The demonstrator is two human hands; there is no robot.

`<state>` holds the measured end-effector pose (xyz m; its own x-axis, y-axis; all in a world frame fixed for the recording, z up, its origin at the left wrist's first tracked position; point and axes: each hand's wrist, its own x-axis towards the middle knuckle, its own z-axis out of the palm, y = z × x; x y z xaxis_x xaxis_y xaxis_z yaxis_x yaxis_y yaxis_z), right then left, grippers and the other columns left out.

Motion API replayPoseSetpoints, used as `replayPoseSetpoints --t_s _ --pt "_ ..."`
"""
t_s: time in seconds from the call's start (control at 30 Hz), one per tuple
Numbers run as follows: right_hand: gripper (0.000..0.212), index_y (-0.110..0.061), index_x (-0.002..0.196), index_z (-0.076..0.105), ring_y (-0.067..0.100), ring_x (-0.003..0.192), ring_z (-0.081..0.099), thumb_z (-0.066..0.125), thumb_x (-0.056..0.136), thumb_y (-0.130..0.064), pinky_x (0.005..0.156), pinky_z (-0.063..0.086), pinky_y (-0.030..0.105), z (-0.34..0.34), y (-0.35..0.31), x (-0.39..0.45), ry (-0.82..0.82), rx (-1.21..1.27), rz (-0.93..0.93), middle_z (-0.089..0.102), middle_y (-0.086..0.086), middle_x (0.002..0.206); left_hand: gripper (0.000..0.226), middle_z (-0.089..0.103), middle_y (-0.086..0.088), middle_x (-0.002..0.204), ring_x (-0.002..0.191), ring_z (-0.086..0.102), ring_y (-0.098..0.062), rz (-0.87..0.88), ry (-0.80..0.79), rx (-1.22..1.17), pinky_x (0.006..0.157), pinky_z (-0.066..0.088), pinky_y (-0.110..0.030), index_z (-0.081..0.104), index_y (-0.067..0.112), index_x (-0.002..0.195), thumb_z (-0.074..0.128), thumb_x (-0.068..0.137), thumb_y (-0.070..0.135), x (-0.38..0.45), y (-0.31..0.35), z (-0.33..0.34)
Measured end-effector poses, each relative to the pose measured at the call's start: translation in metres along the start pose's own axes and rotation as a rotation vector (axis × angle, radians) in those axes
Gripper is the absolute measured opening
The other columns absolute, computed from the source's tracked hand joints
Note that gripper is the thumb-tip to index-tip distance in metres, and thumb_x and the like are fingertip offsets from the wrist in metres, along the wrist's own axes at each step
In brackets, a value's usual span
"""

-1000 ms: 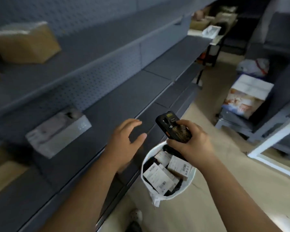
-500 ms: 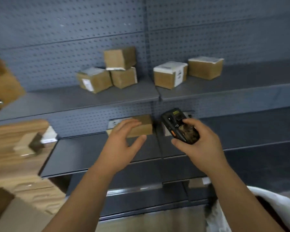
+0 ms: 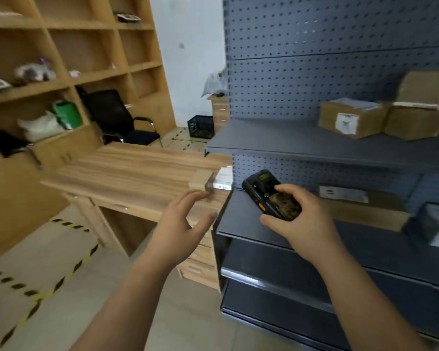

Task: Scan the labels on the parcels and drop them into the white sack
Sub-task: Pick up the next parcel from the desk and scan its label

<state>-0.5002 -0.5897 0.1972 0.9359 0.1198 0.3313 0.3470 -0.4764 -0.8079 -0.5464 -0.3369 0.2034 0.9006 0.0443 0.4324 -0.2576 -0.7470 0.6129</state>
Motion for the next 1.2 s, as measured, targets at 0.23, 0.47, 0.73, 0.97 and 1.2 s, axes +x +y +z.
replayPoseSetpoints --t_s 0.23,0.47,0.73,0.97,1.2 --pt "0.06 -0.04 0.12 0.061 0.01 0.1 0.057 0.088 0.067 -0.035 0.084 0.051 0.031 0.15 -0.063 0.061 -0.17 0.036 -0.095 0.059 -0.017 0.107 0.038 0.055 0.019 0.123 0.115 0.047 0.004 -0.174 0.187 0.116 0.098 0.034 -0.011 0.061 0.023 0.126 0.067 0.09 0.034 -0.007 -0.114 -0.108" --pt "0.056 -0.04 0.119 0.061 0.007 0.092 0.052 0.086 0.069 -0.036 0.073 0.042 0.019 0.302 -0.113 0.122 -0.342 0.105 -0.25 0.053 -0.026 0.095 0.04 0.056 0.016 0.13 0.123 0.048 -0.001 -0.378 0.29 0.216 0.104 0.039 -0.025 0.059 0.027 0.128 0.065 0.091 0.04 -0.007 -0.211 -0.176" --pt "0.058 -0.044 0.116 0.062 0.011 0.097 0.059 0.088 0.064 -0.04 0.085 0.052 0.034 0.414 -0.153 0.208 -0.473 0.194 -0.31 0.062 -0.027 0.098 0.039 0.054 0.02 0.126 0.123 0.047 -0.002 -0.501 0.37 0.321 0.108 0.04 -0.036 0.058 0.027 0.128 0.063 0.091 0.04 0.05 -0.282 -0.238" --pt "0.061 -0.038 0.117 0.064 0.013 0.094 0.062 0.086 0.061 -0.047 0.081 0.051 0.031 0.45 -0.14 0.27 -0.386 0.155 -0.204 0.067 -0.013 0.1 0.038 0.055 0.02 0.126 0.119 0.045 0.006 -0.455 0.286 0.245 0.105 0.039 -0.024 0.059 0.027 0.128 0.063 0.092 0.039 0.127 -0.349 -0.231" --pt "0.061 -0.042 0.121 0.061 0.013 0.099 0.06 0.088 0.066 -0.038 0.083 0.053 0.034 0.469 -0.094 0.329 -0.175 0.021 0.06 0.062 -0.012 0.111 0.038 0.052 0.021 0.122 0.117 0.046 -0.001 -0.274 0.063 0.1 0.102 0.038 -0.023 0.06 0.027 0.128 0.063 0.092 0.041 0.241 -0.434 -0.195"
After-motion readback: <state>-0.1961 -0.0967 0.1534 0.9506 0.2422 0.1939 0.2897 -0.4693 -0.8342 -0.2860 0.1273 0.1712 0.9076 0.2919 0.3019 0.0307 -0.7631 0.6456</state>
